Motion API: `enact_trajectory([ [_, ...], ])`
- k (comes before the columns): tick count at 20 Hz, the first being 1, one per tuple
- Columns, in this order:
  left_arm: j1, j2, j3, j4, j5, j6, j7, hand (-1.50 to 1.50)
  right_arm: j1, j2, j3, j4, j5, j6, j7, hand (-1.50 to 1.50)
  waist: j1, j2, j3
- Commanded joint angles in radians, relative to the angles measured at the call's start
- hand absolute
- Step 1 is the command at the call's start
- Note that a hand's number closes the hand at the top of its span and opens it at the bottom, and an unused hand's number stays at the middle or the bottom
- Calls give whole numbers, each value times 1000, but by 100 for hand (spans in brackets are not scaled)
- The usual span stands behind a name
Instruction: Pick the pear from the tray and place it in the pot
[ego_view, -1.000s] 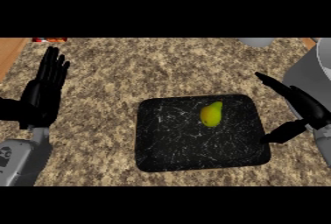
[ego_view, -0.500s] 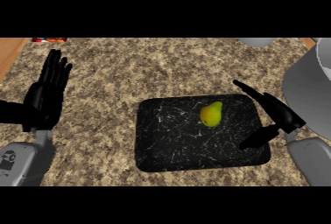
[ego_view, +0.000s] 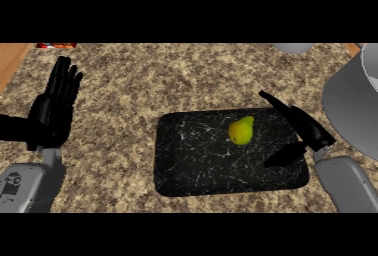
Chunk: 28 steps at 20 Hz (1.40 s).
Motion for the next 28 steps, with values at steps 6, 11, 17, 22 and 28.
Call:
enact_trajectory([
  [6,60,-15,40,-77,-30,-47,35,0,-26,104,-3,77,111,-33,34,-150,3,0,0],
  [11,-6,-57,49,-39,-68,-32,61,0,-147,143,-51,237,147,-44,-9,-150,2,1,0],
  [17,6,-34,81,-59,-43,-79,72,0,-102,225,-4,348,221,-169,-138,-150,5,1,0],
  [22,22,-90,41,-72,-95,-27,50,0,-184,239,22,354,249,-149,-206,150,5,0,0],
  [28,-33,-68,87,40,-82,-85,1,0,-228,247,0,397,287,-192,-247,150,-1,3,0],
])
